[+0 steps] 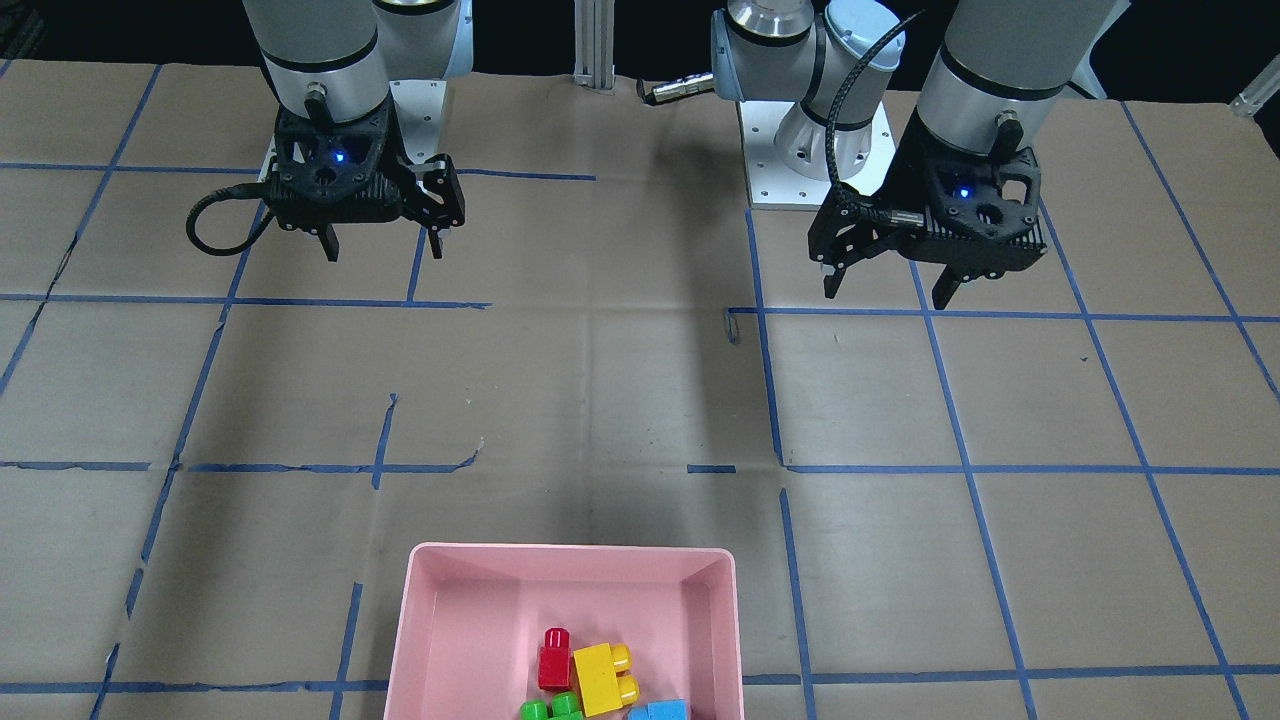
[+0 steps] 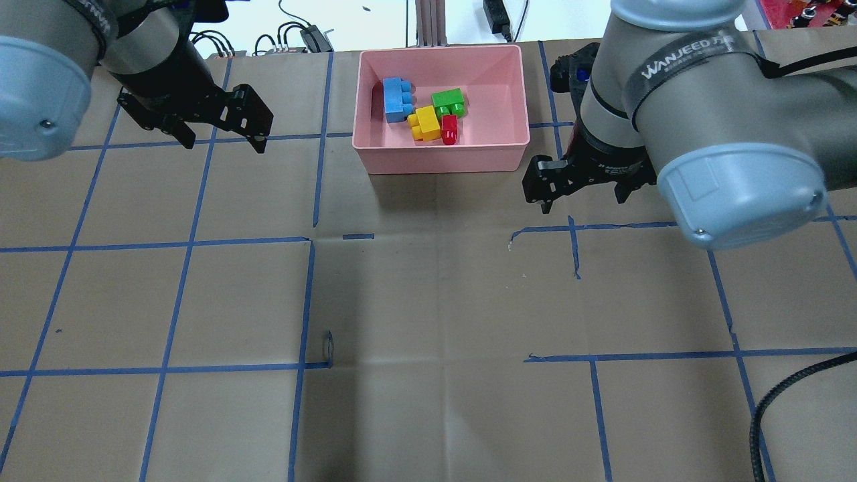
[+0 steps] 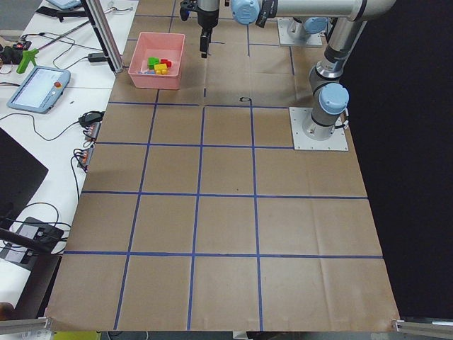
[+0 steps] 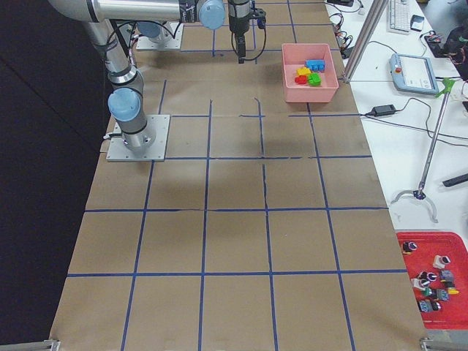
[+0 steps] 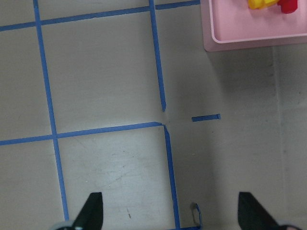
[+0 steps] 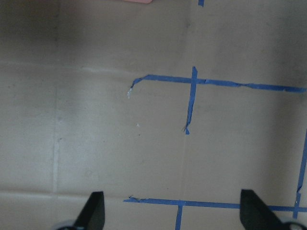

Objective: Put all blocks into box

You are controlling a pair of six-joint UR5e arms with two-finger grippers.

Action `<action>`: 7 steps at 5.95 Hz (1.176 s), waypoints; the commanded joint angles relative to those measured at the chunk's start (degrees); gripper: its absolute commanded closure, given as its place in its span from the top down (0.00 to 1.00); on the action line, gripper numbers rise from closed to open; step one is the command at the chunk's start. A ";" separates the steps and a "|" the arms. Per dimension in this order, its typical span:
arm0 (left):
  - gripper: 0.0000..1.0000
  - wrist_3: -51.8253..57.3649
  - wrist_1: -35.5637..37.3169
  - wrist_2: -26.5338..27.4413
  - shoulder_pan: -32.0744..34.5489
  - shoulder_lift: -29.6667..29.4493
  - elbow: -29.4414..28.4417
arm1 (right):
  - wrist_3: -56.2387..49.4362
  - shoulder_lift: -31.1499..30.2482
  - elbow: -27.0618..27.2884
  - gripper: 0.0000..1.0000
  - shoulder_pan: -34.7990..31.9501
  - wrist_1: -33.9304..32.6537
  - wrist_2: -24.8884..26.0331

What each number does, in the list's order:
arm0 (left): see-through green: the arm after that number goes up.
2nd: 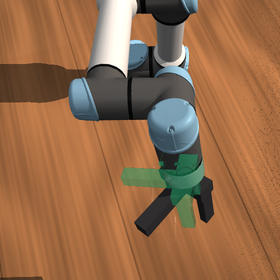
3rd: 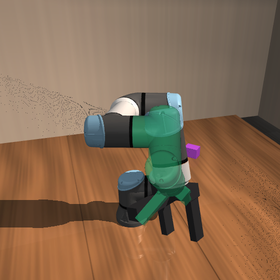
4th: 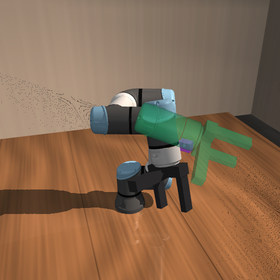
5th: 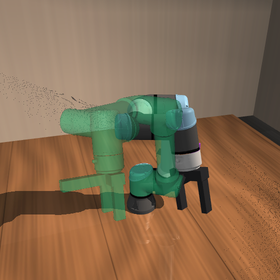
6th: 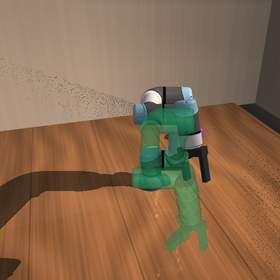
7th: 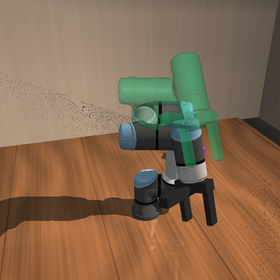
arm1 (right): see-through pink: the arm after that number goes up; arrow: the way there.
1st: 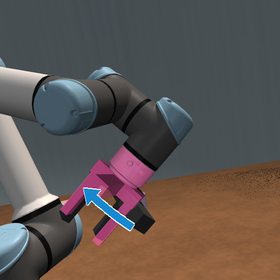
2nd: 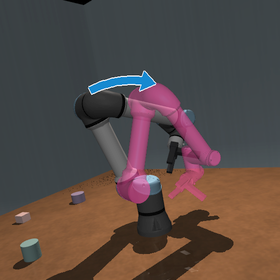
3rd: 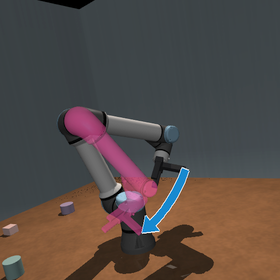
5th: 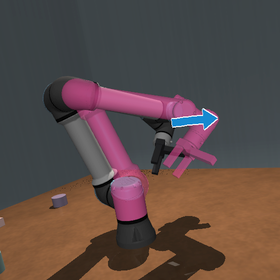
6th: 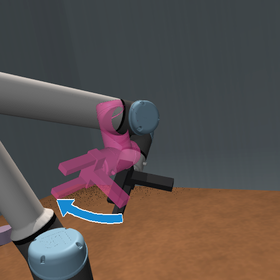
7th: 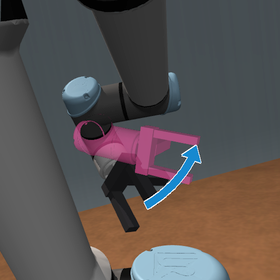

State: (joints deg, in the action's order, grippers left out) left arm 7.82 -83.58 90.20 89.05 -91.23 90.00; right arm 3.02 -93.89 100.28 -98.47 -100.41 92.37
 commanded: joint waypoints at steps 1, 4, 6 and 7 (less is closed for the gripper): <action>1.00 0.00 -0.09 0.15 0.07 0.09 0.00 | -0.64 -1.11 -2.88 1.00 0.03 1.52 0.09; 1.00 -0.09 -0.09 0.33 0.16 0.00 0.09 | -0.56 -1.21 -2.29 1.00 0.03 2.07 0.27; 1.00 -0.09 -0.09 0.33 0.16 -0.09 0.09 | -0.56 -1.21 -2.28 1.00 -0.14 2.06 0.09; 1.00 -0.09 -0.09 0.33 0.16 0.00 0.09 | -0.56 -0.78 -2.28 1.00 -0.14 1.98 0.09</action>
State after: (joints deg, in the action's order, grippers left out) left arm 7.74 -83.67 90.52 89.21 -91.29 90.08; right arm 2.44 -94.95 97.99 -98.56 -98.38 92.49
